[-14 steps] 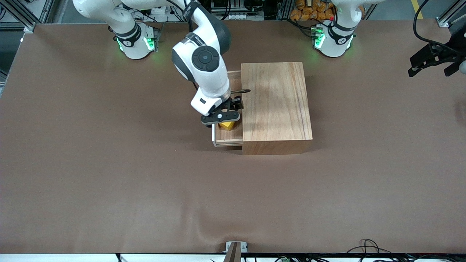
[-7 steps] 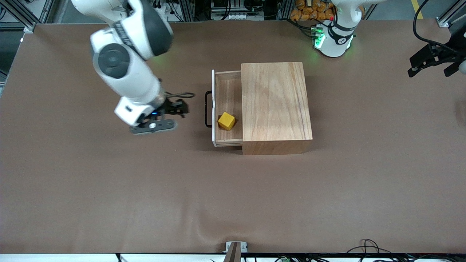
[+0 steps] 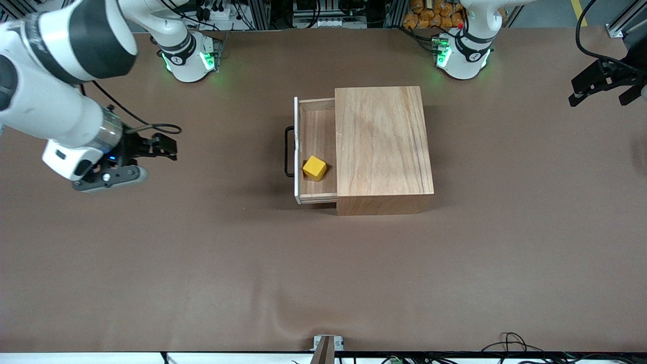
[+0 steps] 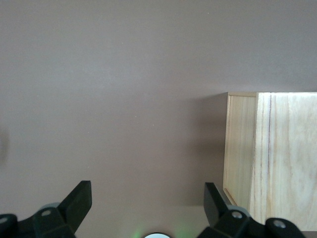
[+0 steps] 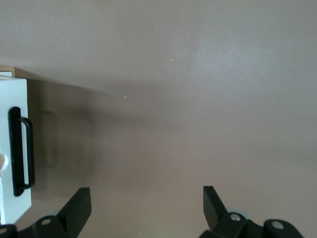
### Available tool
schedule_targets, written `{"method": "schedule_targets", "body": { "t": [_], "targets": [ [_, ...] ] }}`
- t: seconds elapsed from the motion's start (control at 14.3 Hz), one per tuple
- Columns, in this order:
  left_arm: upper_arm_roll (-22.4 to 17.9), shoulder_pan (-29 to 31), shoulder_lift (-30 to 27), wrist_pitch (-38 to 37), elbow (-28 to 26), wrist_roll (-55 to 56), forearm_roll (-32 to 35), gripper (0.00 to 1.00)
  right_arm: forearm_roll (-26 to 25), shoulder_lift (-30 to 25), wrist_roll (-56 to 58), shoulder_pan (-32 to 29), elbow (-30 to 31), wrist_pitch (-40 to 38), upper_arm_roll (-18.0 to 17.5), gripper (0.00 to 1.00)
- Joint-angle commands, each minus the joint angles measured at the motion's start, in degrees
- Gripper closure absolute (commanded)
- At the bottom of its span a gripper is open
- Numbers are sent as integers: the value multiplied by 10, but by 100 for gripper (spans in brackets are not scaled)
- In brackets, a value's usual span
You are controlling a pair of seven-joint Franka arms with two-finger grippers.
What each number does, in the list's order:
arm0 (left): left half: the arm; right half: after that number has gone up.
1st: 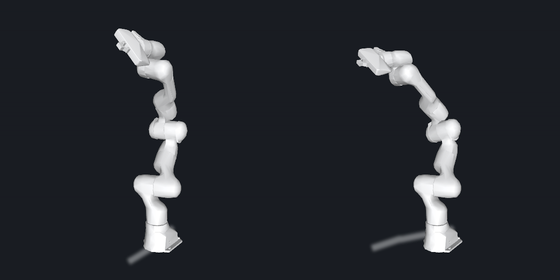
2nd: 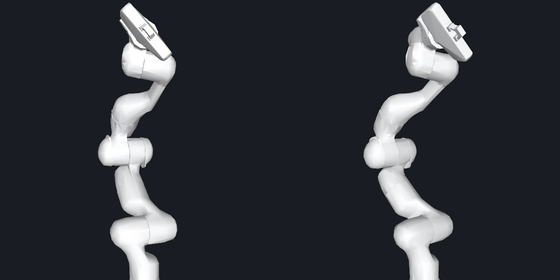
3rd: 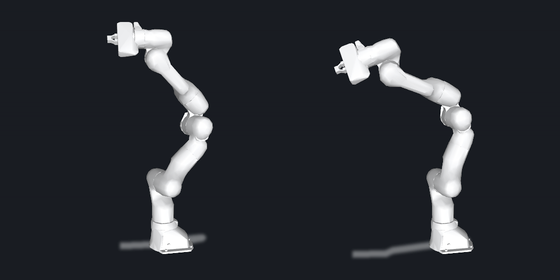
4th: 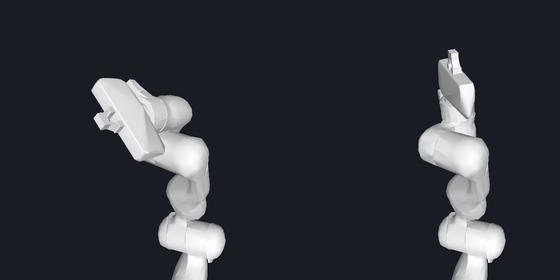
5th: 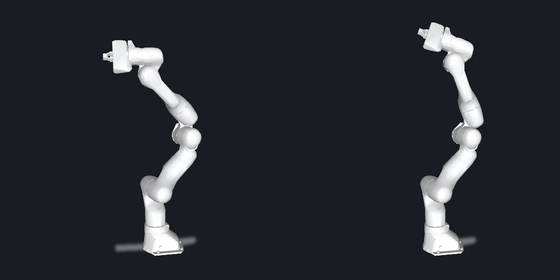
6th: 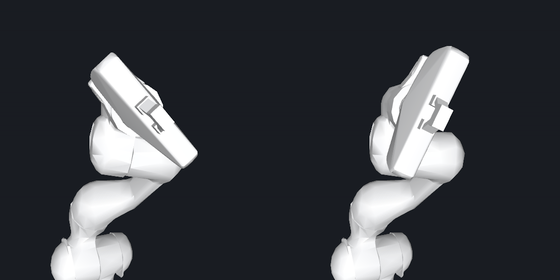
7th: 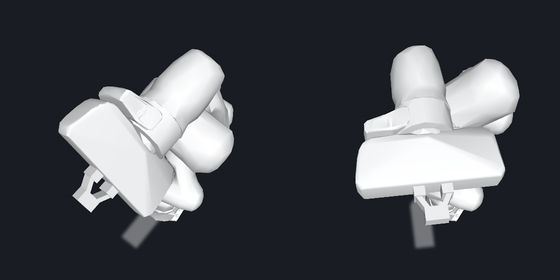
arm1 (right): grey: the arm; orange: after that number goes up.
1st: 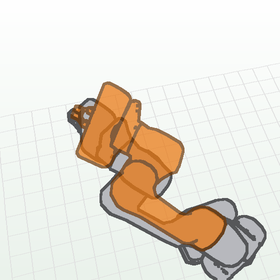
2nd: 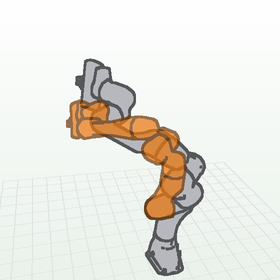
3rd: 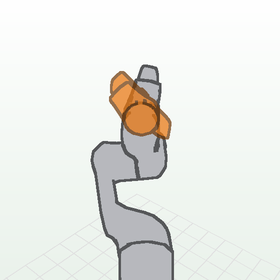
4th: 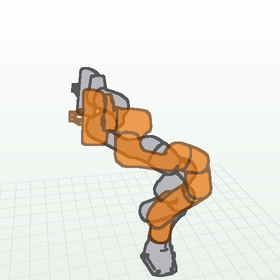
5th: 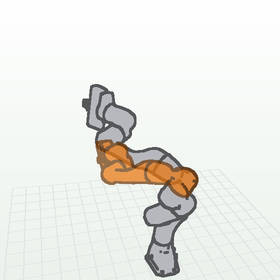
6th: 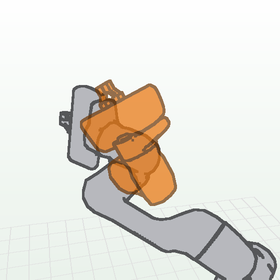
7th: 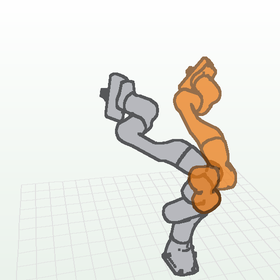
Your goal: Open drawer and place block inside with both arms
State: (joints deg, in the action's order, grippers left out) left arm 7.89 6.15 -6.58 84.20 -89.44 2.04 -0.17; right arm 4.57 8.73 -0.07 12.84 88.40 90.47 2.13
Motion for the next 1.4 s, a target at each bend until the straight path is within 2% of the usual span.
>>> {"method": "schedule_targets", "body": {
  "t": [0.0, 0.21, 0.63, 1.05, 1.26, 1.33],
  "targets": [
    [2, 6, -13, 5, -10, -12, -4, 0, 1, -44, 32, -53, 38, -1, -10, 0],
    [2, 6, -12, 5, -10, -12, -4, 0, 1, -63, 68, -102, 43, -5, -10, 0],
    [2, 6, -12, 5, -9, -12, -4, 0, -5, -95, 70, -148, 42, -30, -6, 0],
    [3, 5, -7, 8, -8, -12, -4, 0, -17, -122, 36, -142, 38, -54, -14, 0],
    [4, 5, -7, 8, -8, -12, -4, 0, -47, -124, 0, -138, 37, -70, -46, 0],
    [4, 5, -6, 8, -8, -12, -4, 0, -49, -127, -1, -138, 37, -70, -46, 0]
  ]
}}
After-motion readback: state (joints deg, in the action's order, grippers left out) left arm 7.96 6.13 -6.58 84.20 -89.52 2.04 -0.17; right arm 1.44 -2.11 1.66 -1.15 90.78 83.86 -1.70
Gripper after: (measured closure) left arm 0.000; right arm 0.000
